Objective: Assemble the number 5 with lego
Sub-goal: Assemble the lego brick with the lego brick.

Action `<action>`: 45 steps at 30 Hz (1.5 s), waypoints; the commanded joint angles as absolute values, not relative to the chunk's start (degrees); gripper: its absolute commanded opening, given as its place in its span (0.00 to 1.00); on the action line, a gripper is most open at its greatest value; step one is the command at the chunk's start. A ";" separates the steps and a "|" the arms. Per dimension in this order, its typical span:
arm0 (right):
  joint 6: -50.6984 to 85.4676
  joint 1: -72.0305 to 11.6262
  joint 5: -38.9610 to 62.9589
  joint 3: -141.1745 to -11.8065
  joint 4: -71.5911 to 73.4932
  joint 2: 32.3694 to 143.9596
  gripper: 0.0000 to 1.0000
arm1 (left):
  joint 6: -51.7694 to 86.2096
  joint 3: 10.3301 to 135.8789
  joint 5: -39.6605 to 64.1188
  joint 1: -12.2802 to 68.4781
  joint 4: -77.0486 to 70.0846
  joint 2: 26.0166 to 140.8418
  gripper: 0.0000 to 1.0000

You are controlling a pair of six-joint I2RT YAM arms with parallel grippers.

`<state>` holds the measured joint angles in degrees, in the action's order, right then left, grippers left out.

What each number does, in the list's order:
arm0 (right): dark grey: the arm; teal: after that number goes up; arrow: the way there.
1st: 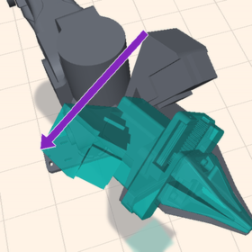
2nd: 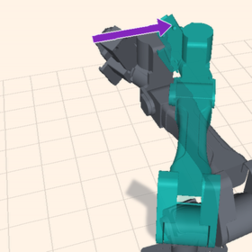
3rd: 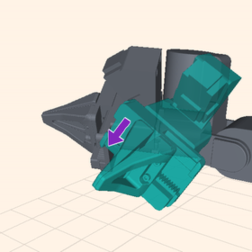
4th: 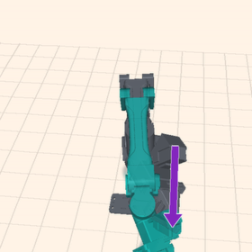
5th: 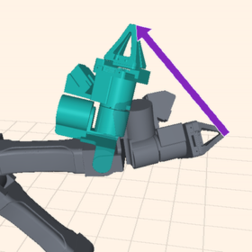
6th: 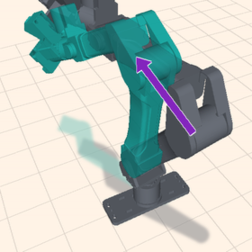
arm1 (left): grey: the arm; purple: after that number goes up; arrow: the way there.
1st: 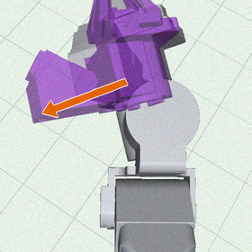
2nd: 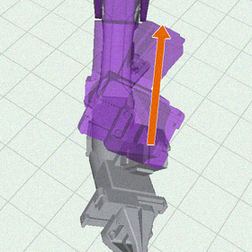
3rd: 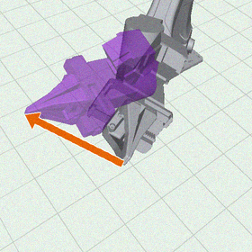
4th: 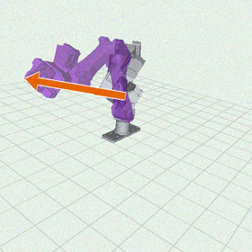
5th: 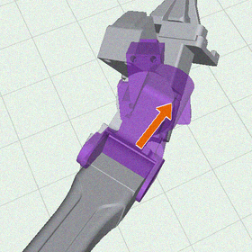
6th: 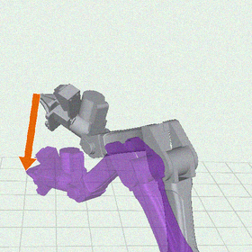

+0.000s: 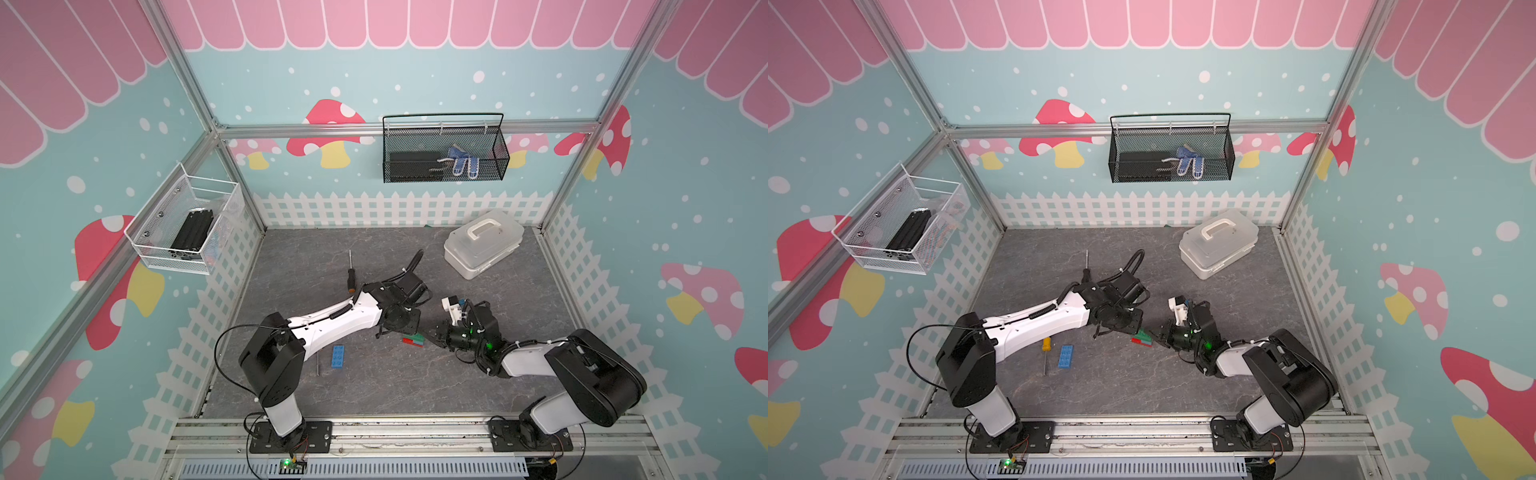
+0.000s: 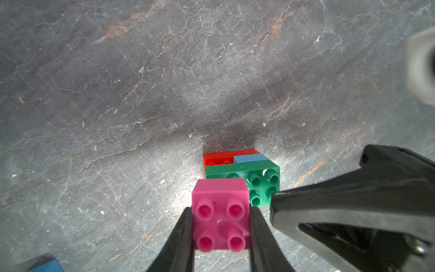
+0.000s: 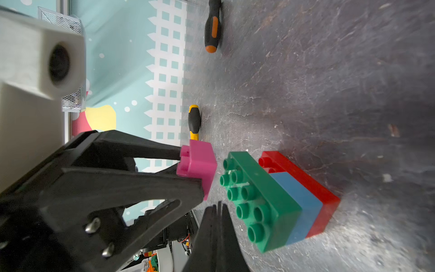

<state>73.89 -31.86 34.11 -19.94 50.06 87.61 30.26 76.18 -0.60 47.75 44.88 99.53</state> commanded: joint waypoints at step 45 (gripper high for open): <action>73.65 -30.89 32.61 -17.80 50.46 94.00 0.00 | 30.10 77.61 -1.38 50.54 44.91 103.62 0.34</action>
<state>73.76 -31.05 33.98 -19.22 55.27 92.27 30.20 76.88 -0.43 49.65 44.40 102.10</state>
